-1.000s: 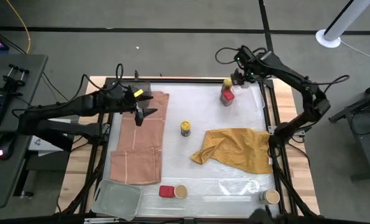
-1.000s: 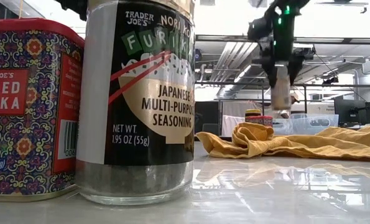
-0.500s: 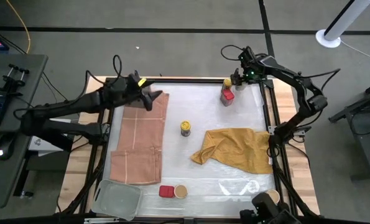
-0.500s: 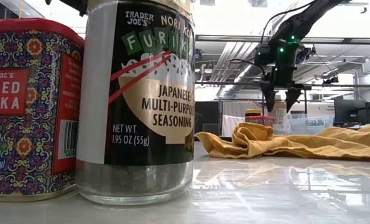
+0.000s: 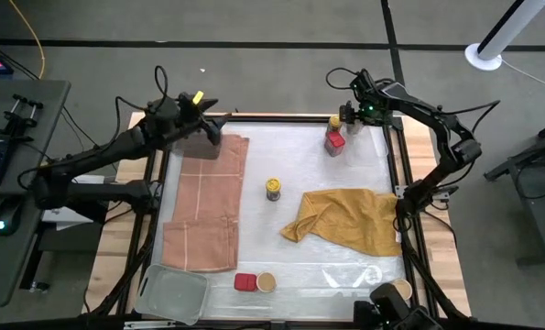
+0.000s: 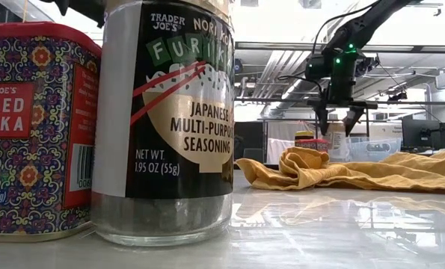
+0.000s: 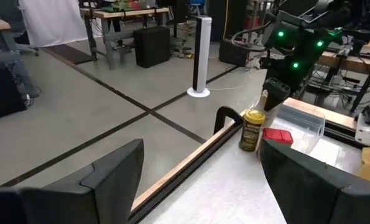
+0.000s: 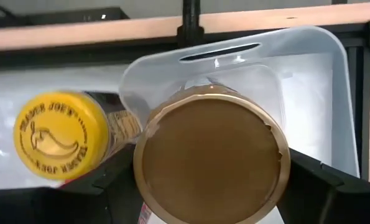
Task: Sort spices by type
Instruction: Put the top gold seasoning bottle into the transparent bin
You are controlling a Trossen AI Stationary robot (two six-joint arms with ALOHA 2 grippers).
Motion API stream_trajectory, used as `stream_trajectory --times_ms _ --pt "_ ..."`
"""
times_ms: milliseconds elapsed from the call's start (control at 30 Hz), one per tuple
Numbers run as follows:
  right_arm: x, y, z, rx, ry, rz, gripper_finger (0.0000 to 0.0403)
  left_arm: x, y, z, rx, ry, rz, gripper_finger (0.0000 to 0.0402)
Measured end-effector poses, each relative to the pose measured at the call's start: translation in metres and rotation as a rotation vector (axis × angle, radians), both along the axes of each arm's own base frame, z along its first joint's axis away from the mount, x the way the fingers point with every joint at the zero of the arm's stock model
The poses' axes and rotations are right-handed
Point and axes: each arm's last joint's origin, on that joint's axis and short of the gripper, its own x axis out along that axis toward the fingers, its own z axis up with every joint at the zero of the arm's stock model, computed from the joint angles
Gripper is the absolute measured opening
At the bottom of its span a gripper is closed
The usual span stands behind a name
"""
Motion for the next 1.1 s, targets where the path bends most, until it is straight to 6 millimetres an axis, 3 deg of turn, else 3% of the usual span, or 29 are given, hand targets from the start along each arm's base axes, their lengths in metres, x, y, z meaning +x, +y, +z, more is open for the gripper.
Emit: stream_trajectory --times_ms 433,767,1100 --pt "0.003 0.001 -0.001 0.000 -0.028 -0.103 0.0279 -0.010 0.015 -0.001 -0.022 -0.009 -0.022 0.0306" --pt "0.008 -0.005 -0.017 0.074 -0.025 -0.102 0.0280 -0.013 0.019 -0.001 -0.024 -0.010 -0.005 0.0306" --pt "0.009 -0.006 -0.017 0.054 -0.004 0.047 0.0280 -0.014 0.019 -0.001 -0.024 -0.011 -0.002 0.0306"
